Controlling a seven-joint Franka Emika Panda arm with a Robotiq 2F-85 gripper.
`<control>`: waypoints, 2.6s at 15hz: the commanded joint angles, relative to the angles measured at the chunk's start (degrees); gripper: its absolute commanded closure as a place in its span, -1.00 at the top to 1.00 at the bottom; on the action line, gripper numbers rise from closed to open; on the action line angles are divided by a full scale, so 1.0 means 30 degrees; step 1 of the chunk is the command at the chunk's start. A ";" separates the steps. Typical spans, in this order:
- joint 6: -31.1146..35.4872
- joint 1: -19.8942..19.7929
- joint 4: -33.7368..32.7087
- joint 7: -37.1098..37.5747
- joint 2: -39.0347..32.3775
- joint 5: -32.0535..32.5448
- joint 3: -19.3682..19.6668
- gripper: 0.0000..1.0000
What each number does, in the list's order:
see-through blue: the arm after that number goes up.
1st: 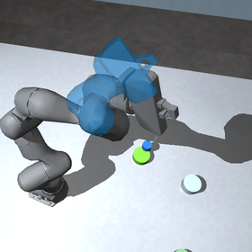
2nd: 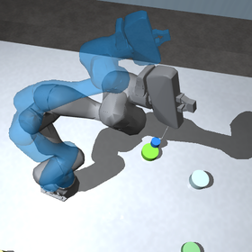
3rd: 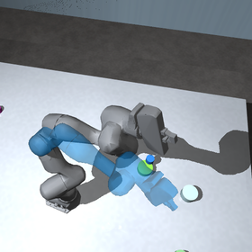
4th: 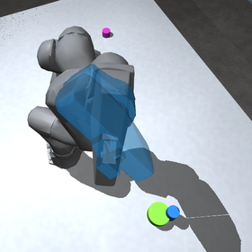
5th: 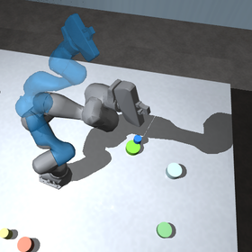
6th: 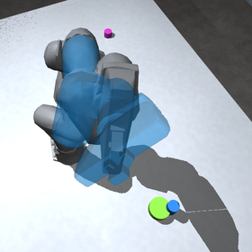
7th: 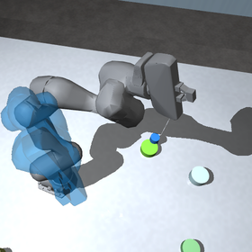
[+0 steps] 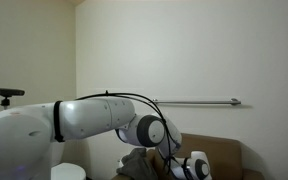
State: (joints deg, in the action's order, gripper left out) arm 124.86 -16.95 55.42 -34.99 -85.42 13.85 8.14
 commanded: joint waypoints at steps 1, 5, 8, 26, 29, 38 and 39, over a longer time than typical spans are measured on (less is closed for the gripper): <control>0.0021 0.0175 0.0199 0.1162 -0.0002 0.0160 0.0024 1.00; 0.0457 0.0479 0.0600 0.2921 -0.0018 0.0294 0.0215 1.00; 0.0636 0.0772 0.0840 0.3973 -0.0049 0.0391 0.0367 1.00; -0.1998 0.1932 0.1524 1.1180 -0.0071 0.5506 0.0236 1.00; -0.1381 0.2385 0.1661 1.2989 -0.0068 0.5813 0.0876 1.00; -0.1084 0.2648 0.2059 1.7760 -0.0060 0.8839 0.0702 1.00; -0.1099 0.2653 0.2104 1.8239 -0.0060 0.9129 0.0642 1.00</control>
State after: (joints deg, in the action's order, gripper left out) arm 120.69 -8.95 60.65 14.47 -85.60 37.61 10.50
